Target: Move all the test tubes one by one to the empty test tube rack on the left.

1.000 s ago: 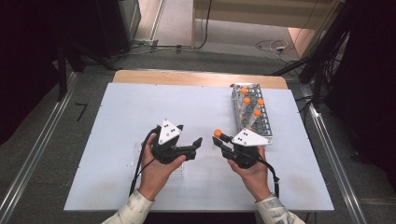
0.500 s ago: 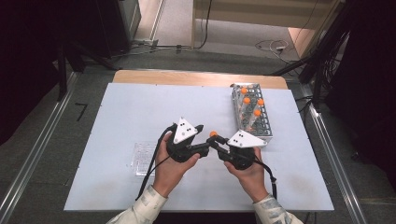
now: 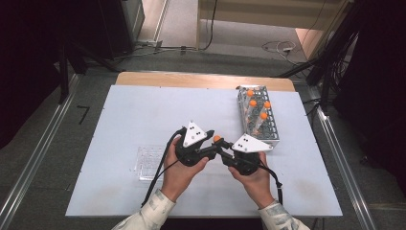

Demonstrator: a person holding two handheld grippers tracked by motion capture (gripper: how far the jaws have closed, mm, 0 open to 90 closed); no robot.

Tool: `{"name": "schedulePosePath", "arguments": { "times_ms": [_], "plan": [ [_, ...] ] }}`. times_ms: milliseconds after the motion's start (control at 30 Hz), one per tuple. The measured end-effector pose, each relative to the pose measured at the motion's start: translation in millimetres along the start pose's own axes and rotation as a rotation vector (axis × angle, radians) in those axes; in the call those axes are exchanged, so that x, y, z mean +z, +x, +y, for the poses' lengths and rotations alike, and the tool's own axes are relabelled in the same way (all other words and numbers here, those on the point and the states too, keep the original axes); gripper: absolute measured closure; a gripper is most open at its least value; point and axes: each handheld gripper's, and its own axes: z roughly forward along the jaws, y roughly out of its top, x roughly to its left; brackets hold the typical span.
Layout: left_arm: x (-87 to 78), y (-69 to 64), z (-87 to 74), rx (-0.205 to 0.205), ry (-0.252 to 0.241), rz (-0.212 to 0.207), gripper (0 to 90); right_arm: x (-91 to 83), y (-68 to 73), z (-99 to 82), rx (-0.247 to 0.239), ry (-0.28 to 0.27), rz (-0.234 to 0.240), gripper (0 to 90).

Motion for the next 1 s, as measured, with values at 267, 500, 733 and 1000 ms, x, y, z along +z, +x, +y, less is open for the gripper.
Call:
{"name": "schedulePosePath", "arguments": {
  "times_ms": [267,500,733,1000],
  "plan": [
    [0.0,-1.5,0.1,0.006,-0.004,-0.008,70.0,-0.5,-0.5,0.0,0.006,0.0,-0.001,71.8],
    [-1.7,-0.5,1.6,0.001,-0.007,-0.016,70.6,-0.6,-1.1,0.6,0.03,-0.008,0.016,58.0],
    [-11.6,4.0,7.1,-0.013,-0.028,-0.013,70.6,-2.4,-2.3,0.7,0.062,-0.018,0.043,33.2],
    [-31.7,16.7,11.8,-0.035,-0.061,0.011,70.6,-3.9,1.5,-2.6,0.065,-0.018,0.061,26.7]
  ]
}}
